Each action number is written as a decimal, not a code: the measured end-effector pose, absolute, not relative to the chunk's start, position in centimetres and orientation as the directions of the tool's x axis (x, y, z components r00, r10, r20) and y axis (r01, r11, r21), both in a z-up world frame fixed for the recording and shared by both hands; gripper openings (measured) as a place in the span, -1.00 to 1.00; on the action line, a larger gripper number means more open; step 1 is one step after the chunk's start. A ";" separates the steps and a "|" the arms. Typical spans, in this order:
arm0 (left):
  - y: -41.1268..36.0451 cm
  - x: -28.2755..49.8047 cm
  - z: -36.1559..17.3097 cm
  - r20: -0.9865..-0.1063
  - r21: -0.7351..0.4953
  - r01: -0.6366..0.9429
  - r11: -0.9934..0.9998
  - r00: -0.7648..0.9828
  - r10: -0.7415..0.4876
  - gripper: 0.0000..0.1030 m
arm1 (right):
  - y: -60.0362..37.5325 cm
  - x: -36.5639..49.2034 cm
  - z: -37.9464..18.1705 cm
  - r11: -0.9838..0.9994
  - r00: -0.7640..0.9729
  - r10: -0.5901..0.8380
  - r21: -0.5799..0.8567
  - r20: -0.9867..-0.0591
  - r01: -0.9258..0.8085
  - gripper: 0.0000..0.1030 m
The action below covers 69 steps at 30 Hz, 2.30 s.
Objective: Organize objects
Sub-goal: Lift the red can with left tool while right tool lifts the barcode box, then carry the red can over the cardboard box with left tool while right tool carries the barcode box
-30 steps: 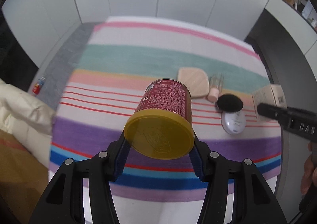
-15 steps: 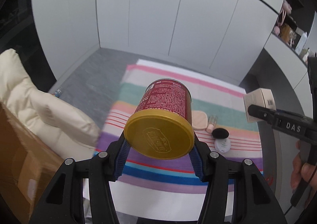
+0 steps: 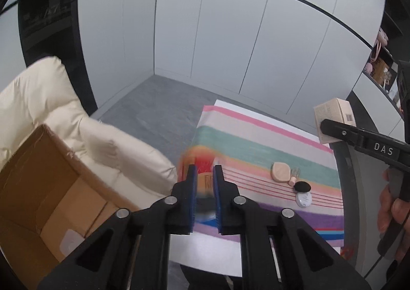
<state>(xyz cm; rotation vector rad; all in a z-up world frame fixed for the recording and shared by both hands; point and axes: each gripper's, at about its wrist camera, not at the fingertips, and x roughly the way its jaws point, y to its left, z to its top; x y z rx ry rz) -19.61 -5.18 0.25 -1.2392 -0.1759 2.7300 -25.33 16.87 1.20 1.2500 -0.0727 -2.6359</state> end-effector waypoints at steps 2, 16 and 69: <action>-5.8 -19.4 -0.3 -0.747 -0.170 -0.074 -0.983 -0.640 0.178 -0.79 | 15.7 -25.7 0.8 -0.970 -0.603 -0.233 0.141 -0.763 0.196 0.08; -10.3 -17.8 -1.0 -0.759 -0.138 -0.009 -0.990 -0.641 0.111 -0.88 | 8.7 -26.3 0.3 -0.934 -0.557 -0.329 0.177 -0.763 0.309 0.08; -3.0 -18.0 -18.7 -0.827 0.038 0.687 -0.726 -0.386 -0.408 0.97 | 12.5 -30.1 -19.2 -0.894 -0.375 -0.277 0.095 -0.884 0.438 0.08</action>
